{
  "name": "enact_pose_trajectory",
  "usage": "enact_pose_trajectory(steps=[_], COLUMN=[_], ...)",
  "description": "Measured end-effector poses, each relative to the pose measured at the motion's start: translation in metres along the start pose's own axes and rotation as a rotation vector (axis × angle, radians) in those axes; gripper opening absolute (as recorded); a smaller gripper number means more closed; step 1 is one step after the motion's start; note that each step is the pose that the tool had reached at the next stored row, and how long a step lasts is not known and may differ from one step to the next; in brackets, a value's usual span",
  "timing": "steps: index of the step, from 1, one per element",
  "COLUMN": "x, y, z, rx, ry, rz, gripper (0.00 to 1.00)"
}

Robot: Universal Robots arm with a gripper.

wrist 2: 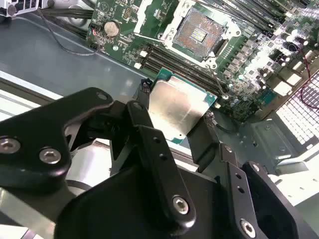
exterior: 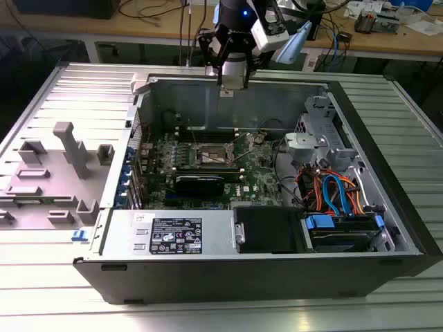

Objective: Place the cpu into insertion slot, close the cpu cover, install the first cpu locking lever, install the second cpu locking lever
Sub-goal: 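Place the cpu into insertion slot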

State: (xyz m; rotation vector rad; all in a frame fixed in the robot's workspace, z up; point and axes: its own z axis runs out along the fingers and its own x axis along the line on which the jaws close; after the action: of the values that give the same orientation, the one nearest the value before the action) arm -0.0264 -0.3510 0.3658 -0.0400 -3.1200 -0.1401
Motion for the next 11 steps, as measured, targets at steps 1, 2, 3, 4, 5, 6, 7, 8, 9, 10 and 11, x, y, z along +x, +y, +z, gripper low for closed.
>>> enact_pose_trajectory(steps=[1,2,3,4,5,6,7,8,9,10,11], x=[0.0,0.0,0.0,0.0,0.0,0.0,0.0,0.0,0.0,0.0,0.0], y=[0.0,0.0,0.0,0.0,0.0,0.0,0.0,0.0,0.0,0.0,0.0], z=[0.0,0.0,0.0,0.0,0.0,0.0,0.0,0.0,0.0,0.0,0.0], rx=[0.0001,0.0,0.0,0.0,0.0001,0.0,0.0,0.0,0.0,0.0,0.0], ry=[0.0,0.0,0.0,0.0,0.0,0.0,0.0,0.0,0.0,0.0001,0.0], rz=[0.0,0.0,0.0,0.0,0.0,0.0,0.0,0.0,0.0,0.0,0.0], gripper=[0.55,0.55,0.55,0.55,0.55,0.55,0.55,0.55,0.55,0.55,0.55])
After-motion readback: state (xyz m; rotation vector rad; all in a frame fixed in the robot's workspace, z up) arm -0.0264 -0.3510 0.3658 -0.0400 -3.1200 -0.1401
